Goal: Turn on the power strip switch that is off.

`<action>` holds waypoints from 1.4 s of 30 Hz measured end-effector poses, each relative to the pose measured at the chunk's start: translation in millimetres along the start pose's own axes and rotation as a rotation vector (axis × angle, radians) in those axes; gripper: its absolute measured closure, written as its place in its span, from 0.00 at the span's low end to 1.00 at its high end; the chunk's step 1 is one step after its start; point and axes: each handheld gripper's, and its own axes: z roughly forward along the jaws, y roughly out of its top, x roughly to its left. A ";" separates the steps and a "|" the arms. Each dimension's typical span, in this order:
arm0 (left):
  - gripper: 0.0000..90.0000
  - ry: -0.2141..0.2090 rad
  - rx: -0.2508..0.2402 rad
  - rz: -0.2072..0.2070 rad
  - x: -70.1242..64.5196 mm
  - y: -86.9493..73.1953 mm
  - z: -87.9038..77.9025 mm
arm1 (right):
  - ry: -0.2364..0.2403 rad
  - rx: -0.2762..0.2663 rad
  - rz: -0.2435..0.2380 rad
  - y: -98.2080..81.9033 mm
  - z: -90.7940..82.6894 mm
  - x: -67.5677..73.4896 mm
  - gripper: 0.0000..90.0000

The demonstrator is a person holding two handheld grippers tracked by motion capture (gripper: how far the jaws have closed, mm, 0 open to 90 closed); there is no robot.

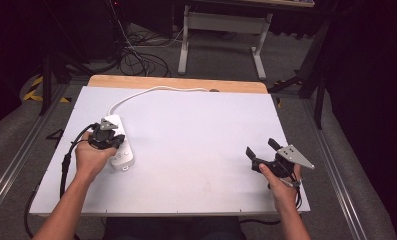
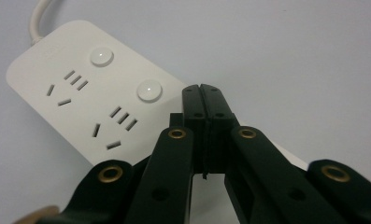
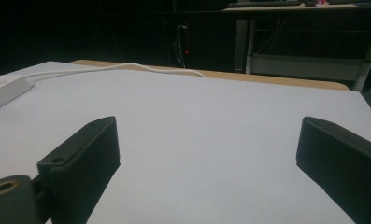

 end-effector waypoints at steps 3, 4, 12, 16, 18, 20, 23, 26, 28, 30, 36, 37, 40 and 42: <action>1.00 -0.008 -0.015 -0.023 1.0 -2.3 0.4 | 0.001 0.000 -0.007 0.5 -0.4 0.0 0.08; 1.00 -0.008 -0.015 -0.023 1.0 -2.3 0.4 | 0.001 0.001 -0.009 0.6 -0.4 0.1 0.08; 1.00 0.004 -0.014 -0.022 -4.0 -4.4 1.2 | -0.004 -0.002 0.000 0.7 -0.6 -0.2 0.08; 1.00 0.011 -0.018 -0.015 -4.8 -4.7 1.5 | -0.010 0.001 -0.003 0.7 -1.6 -1.5 0.08; 1.00 0.013 -0.022 -0.023 -5.1 -5.9 1.6 | -0.011 -0.003 0.003 1.4 -2.3 -1.2 0.08; 1.00 0.020 -0.024 -0.019 -6.3 -6.1 2.2 | -0.012 -0.006 -0.004 2.0 -3.1 -1.5 0.08; 1.00 0.035 -0.012 0.001 -9.2 -4.7 3.1 | -0.011 -0.009 0.002 2.4 -3.9 -1.4 0.08; 1.00 0.046 -0.021 0.009 -11.4 -6.2 3.4 | -0.009 -0.011 -0.003 2.8 -4.4 -1.9 0.08; 1.00 0.042 -0.022 0.004 -11.2 -6.4 3.3 | -0.011 -0.010 0.001 2.3 -4.5 -2.1 0.08; 1.00 0.027 -0.021 -0.016 -8.9 -6.8 2.8 | -0.009 -0.006 0.005 1.7 -3.9 -2.0 0.08; 1.00 0.024 -0.024 -0.020 -8.0 -6.4 3.0 | -0.006 0.000 -0.005 1.4 -2.4 -0.9 0.08; 1.00 0.025 -0.018 -0.021 -8.5 -6.3 2.7 | -0.005 -0.001 -0.004 1.3 -2.4 -0.4 0.08; 1.00 0.026 -0.020 -0.019 -7.7 -6.1 2.8 | -0.002 0.001 -0.007 1.3 -3.0 0.3 0.08; 1.00 0.027 -0.020 -0.020 -7.8 -6.1 2.7 | -0.002 0.002 -0.012 1.2 -3.2 -0.2 0.08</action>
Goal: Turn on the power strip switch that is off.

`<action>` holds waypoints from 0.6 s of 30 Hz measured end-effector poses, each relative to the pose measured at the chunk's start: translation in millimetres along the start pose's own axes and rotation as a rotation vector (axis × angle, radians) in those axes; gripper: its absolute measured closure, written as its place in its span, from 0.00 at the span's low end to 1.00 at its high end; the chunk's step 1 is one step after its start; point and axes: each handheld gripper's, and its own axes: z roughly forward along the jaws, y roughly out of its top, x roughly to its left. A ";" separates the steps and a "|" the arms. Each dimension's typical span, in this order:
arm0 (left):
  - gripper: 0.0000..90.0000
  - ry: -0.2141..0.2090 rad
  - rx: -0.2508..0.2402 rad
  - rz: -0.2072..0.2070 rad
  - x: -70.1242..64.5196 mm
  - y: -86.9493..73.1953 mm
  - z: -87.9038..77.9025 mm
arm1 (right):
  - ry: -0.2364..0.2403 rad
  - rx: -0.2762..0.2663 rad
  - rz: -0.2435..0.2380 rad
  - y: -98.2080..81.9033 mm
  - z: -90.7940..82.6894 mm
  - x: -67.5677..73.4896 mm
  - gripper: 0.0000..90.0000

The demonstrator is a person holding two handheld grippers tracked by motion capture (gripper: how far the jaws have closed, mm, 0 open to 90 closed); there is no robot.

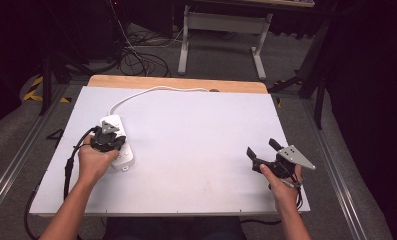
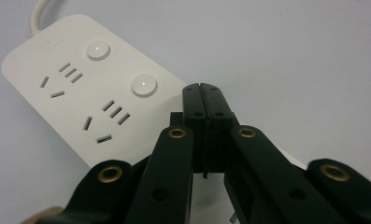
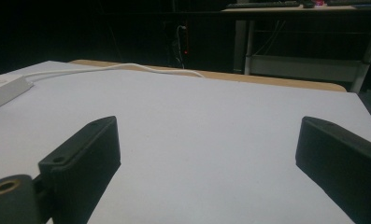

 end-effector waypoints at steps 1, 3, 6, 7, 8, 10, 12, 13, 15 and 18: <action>1.00 0.000 0.000 0.000 0.0 0.0 0.0 | -0.001 0.000 0.001 0.0 0.0 -0.1 0.08; 1.00 -0.002 0.001 -0.007 -0.5 -0.1 -0.2 | -0.002 -0.001 0.001 0.0 0.0 -0.4 0.08; 1.00 -0.004 -0.013 -0.015 -0.7 -1.3 0.2 | -0.002 -0.003 0.015 0.2 1.3 0.5 0.08; 1.00 -0.004 -0.013 -0.015 -0.7 -1.3 0.2 | -0.003 0.002 -0.001 -0.1 1.8 -0.3 0.08; 1.00 -0.004 -0.011 -0.011 0.2 -1.4 -0.2 | -0.003 0.002 -0.001 -0.1 1.8 -0.3 0.08; 1.00 -0.009 -0.014 -0.018 0.7 -1.4 0.0 | 0.000 0.003 0.006 -0.2 2.1 0.8 0.08; 1.00 0.005 -0.020 -0.002 -1.5 -2.0 0.1 | 0.001 0.005 0.005 -0.4 2.2 1.1 0.08; 1.00 0.005 -0.020 -0.002 -1.5 -2.0 0.1 | 0.001 0.006 0.006 -0.5 2.2 1.2 0.08; 1.00 0.031 -0.016 0.021 -5.7 -2.2 -0.2 | 0.002 0.005 0.007 -0.5 2.2 1.6 0.08; 1.00 0.026 -0.016 0.016 -5.3 -2.1 -0.5 | 0.004 0.005 0.008 -0.5 2.4 1.8 0.08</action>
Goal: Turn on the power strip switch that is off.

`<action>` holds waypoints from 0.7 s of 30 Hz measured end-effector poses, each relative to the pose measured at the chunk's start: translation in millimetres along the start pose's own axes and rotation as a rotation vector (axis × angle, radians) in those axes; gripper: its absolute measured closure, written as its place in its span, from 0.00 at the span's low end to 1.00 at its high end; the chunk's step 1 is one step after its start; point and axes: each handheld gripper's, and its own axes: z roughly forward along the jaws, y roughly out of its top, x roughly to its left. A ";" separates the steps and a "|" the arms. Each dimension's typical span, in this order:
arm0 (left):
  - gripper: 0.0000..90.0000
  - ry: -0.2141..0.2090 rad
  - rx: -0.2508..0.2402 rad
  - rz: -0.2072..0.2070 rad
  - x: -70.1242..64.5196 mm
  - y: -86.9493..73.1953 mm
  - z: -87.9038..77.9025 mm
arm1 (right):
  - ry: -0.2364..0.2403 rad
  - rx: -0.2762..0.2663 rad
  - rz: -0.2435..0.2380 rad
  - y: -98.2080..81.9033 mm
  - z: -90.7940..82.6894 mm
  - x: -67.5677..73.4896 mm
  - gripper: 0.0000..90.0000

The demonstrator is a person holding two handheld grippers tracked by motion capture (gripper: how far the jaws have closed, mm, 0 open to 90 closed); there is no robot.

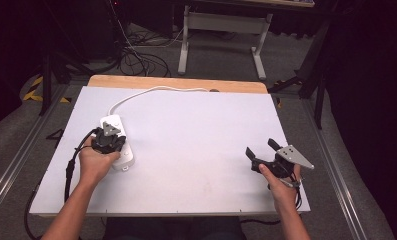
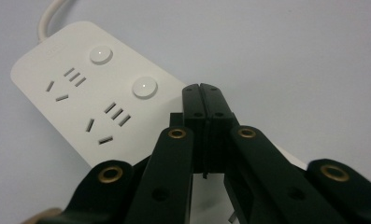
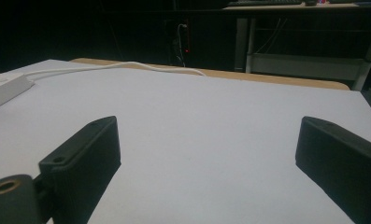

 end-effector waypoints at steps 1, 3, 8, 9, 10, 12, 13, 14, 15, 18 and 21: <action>1.00 -0.009 0.001 -0.001 1.4 0.2 -0.3 | 0.001 0.000 0.001 0.0 0.1 -0.2 0.08; 1.00 -0.026 -0.003 -0.013 3.5 0.1 -0.7 | -0.001 0.000 0.001 -0.2 0.5 -0.5 0.08; 1.00 -0.034 -0.009 -0.021 8.3 -1.5 -2.6 | 0.003 0.008 0.000 -1.1 1.8 -0.1 0.08; 1.00 -0.032 -0.007 -0.017 8.5 -2.0 -3.1 | 0.003 0.009 -0.002 -1.1 2.0 0.1 0.08; 1.00 -0.031 -0.009 -0.016 8.4 -2.1 -3.0 | 0.006 0.012 -0.008 -1.2 2.3 0.1 0.08; 1.00 -0.026 -0.009 -0.014 7.7 -2.0 -3.0 | 0.004 0.013 -0.003 -1.2 3.0 0.4 0.08; 1.00 -0.023 -0.012 -0.017 6.9 -2.0 -2.7 | 0.003 0.014 -0.003 -1.3 3.2 0.3 0.08; 1.00 -0.023 -0.012 -0.017 6.9 -2.0 -2.7 | 0.003 0.015 -0.005 -1.3 3.4 0.2 0.08; 1.00 -0.025 -0.013 -0.017 7.1 -2.2 -2.6 | 0.003 0.015 -0.005 -1.3 3.4 0.2 0.08; 1.00 -0.026 -0.014 -0.015 7.7 -2.8 -3.0 | 0.002 0.016 -0.008 -1.3 3.5 -0.1 0.08; 1.00 -0.016 -0.021 0.002 6.6 -3.6 -3.0 | 0.002 0.017 -0.009 -1.4 3.6 0.0 0.08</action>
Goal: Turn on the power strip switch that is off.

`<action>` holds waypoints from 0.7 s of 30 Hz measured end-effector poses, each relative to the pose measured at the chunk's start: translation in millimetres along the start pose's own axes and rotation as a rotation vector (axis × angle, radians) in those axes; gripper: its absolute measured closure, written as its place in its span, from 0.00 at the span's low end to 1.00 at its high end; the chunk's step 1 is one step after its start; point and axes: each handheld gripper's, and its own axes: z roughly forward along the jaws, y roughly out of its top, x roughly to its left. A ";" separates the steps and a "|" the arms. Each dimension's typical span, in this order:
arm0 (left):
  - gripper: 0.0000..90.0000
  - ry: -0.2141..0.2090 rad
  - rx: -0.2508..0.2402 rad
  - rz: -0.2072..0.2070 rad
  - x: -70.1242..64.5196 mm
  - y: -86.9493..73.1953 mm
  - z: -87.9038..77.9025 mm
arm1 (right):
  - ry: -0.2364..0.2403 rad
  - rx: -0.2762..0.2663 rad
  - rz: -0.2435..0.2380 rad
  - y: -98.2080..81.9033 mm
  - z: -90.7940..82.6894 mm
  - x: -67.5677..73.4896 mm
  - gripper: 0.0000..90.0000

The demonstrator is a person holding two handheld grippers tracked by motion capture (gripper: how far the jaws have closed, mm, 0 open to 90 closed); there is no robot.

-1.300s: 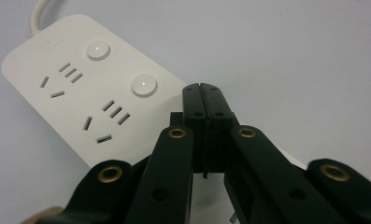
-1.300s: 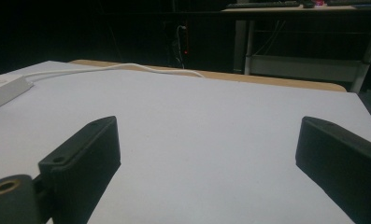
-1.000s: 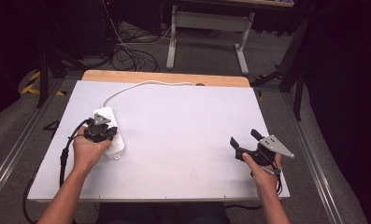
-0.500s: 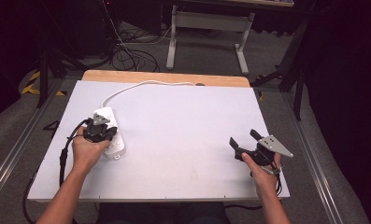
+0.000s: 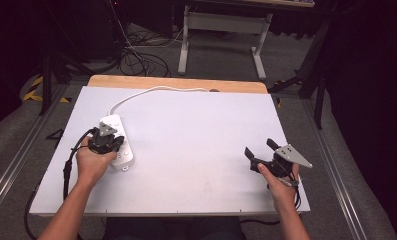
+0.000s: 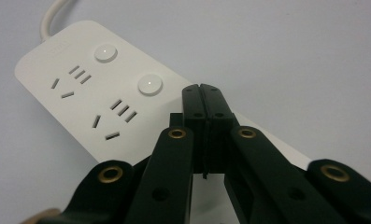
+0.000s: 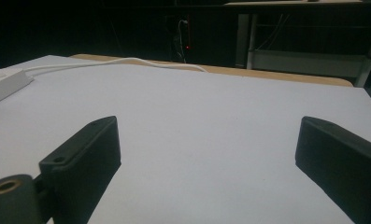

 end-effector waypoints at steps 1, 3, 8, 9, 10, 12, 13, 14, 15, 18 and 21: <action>1.00 0.003 -0.003 0.003 -0.3 -0.4 0.0 | 0.000 0.000 0.001 0.0 -0.1 0.0 0.08; 1.00 -0.002 -0.013 -0.003 0.2 -1.2 0.0 | -0.002 -0.004 0.008 0.2 -0.1 0.2 0.08; 0.98 -0.002 -0.028 -0.009 1.5 -1.7 -2.6 | -0.004 -0.005 0.013 0.3 -0.3 -0.1 0.08; 0.98 -0.002 -0.028 -0.009 1.5 -1.7 -2.6 | -0.003 -0.004 0.011 0.5 -0.4 -0.2 0.08; 0.98 -0.013 -0.033 0.004 -0.7 -2.2 -3.4 | -0.004 -0.004 0.012 0.6 -0.5 -0.1 0.08; 0.98 -0.014 -0.042 0.008 -2.4 -1.2 -4.7 | -0.004 -0.005 0.011 0.7 -0.6 -0.4 0.08; 0.98 -0.014 -0.042 0.008 -2.4 -1.2 -4.7 | -0.005 -0.004 0.011 0.7 -0.5 -0.6 0.08; 0.98 -0.013 -0.059 0.003 -2.5 0.0 -6.5 | -0.007 -0.004 0.014 0.7 -0.3 -0.5 0.08; 0.98 -0.013 -0.059 0.003 -2.5 0.0 -6.5 | -0.006 -0.004 0.012 0.7 -0.4 -0.7 0.08; 0.98 -0.005 -0.082 -0.010 -0.8 0.7 -9.8 | -0.005 -0.007 0.008 1.0 -0.7 -0.8 0.08; 0.98 -0.001 -0.098 -0.023 1.8 0.4 -13.1 | -0.007 -0.006 0.007 1.1 -1.3 -1.2 0.08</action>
